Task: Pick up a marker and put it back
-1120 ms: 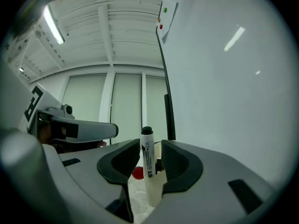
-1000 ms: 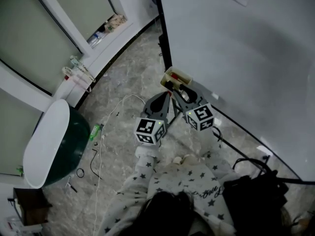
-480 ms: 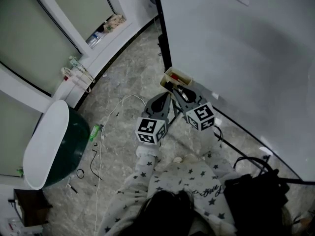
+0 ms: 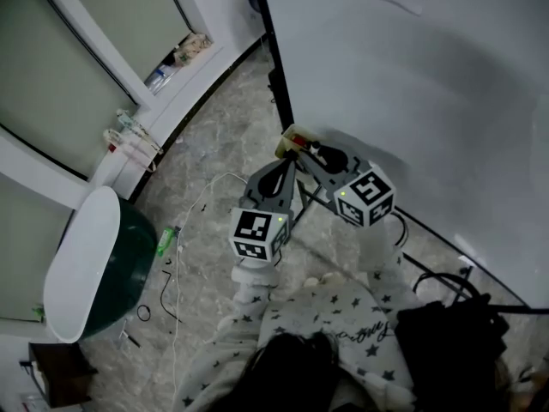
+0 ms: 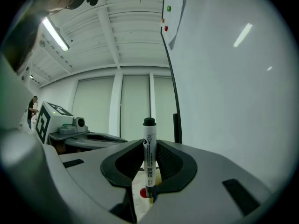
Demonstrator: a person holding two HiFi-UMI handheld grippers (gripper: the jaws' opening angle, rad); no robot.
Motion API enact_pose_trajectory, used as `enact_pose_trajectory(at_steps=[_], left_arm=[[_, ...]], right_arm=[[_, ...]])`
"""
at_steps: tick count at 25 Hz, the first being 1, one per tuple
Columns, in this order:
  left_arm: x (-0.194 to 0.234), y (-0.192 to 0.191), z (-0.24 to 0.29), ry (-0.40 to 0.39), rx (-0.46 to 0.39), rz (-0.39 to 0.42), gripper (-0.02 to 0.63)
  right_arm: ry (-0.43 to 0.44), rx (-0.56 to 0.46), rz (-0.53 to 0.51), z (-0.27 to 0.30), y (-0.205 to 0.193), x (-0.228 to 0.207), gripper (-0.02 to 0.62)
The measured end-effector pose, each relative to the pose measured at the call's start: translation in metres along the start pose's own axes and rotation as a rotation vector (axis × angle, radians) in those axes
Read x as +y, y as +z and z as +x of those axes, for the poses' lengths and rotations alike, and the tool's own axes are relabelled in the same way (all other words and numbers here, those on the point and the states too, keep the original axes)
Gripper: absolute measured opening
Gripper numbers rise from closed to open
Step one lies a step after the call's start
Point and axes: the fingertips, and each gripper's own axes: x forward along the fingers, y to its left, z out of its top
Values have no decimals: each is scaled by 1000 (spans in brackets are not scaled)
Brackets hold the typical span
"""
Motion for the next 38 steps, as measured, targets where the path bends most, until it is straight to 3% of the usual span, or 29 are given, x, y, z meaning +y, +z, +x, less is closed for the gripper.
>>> enact_pose_trajectory(at_steps=[6,12,38], left_arm=[[-18,42,-13,-70,-1,-3,2],[-34,71,-22,-122,-56,6,2],[-28,72,-11,-125,-82,7,2]], right_arm=[[49,-29,-15,-20,45,11,81],[74,-65,-48,-37,74,19,81],[64,-74,-66,-33,74,13,81]])
